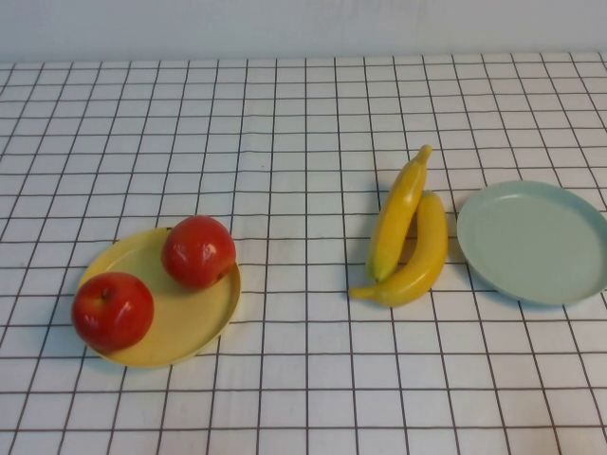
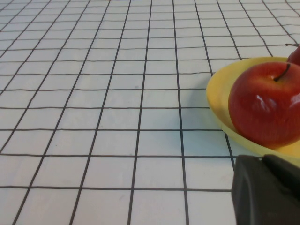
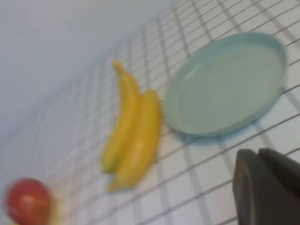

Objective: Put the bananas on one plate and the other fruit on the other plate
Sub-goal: Put another type of fruit in the right plate

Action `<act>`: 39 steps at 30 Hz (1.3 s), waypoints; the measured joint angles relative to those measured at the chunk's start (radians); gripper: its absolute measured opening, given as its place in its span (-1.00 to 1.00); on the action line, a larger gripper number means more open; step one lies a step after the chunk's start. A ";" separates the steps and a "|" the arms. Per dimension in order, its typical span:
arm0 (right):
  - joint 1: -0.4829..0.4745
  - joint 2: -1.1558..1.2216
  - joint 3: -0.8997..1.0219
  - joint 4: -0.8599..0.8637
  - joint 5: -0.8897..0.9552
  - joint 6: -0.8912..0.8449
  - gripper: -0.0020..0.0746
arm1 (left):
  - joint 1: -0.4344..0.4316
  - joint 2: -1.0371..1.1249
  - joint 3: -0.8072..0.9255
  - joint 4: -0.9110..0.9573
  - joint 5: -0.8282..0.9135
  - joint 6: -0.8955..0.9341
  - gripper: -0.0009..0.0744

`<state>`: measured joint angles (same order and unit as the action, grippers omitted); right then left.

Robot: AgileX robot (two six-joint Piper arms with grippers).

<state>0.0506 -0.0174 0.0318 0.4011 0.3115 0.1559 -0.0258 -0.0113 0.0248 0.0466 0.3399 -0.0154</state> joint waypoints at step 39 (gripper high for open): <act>0.010 0.890 -0.850 0.146 0.670 -0.376 -0.99 | 0.000 0.000 0.000 0.000 0.000 0.000 -0.98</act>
<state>0.0611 0.8727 -0.8186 0.5468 0.9811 -0.2198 -0.0258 -0.0113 0.0248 0.0466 0.3399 -0.0154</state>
